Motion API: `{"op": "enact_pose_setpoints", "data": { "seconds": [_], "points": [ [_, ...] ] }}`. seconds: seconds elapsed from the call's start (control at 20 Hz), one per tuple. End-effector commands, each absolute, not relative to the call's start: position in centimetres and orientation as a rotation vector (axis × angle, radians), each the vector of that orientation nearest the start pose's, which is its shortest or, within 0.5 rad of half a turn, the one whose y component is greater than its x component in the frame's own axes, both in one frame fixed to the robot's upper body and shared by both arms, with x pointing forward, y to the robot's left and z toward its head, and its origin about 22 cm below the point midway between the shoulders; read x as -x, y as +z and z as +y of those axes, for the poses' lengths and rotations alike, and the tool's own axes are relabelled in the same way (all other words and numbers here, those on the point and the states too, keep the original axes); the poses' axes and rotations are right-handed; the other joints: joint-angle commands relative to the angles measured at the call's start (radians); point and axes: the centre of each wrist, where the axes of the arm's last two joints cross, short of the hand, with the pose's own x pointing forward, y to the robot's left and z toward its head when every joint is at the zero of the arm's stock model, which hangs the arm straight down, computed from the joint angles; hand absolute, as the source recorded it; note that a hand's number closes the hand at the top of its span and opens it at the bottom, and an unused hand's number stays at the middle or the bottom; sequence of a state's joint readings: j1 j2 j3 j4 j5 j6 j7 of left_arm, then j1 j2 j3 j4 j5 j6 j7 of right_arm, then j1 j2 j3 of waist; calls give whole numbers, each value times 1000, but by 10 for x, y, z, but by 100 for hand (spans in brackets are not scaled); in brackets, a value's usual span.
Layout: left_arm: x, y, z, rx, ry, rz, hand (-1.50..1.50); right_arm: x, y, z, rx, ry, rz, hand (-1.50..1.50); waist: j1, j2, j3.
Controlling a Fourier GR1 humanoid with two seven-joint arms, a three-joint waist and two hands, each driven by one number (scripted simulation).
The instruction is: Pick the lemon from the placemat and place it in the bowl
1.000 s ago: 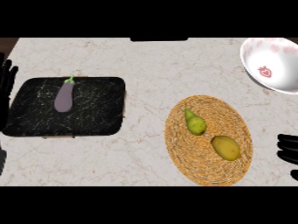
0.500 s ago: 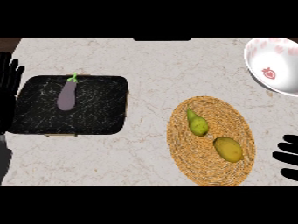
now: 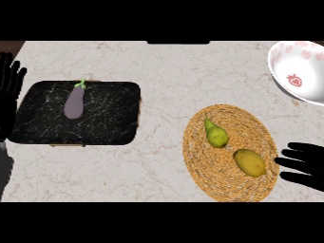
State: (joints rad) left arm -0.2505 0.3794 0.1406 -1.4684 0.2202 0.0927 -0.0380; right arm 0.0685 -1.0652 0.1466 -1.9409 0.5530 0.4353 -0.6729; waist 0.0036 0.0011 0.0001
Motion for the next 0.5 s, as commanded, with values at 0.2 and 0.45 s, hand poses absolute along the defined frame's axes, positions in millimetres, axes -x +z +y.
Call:
{"op": "enact_pose_setpoints", "data": {
  "seconds": [0.2,0.45],
  "points": [
    [-297,75,320,-227,31,-1793,0,-230,114,-316,100,2020,-1435,-150,4,1,0],
    [-301,91,339,-229,44,-1777,0,-246,94,-319,133,2015,-1401,-150,1,0,0]
  ]
}}
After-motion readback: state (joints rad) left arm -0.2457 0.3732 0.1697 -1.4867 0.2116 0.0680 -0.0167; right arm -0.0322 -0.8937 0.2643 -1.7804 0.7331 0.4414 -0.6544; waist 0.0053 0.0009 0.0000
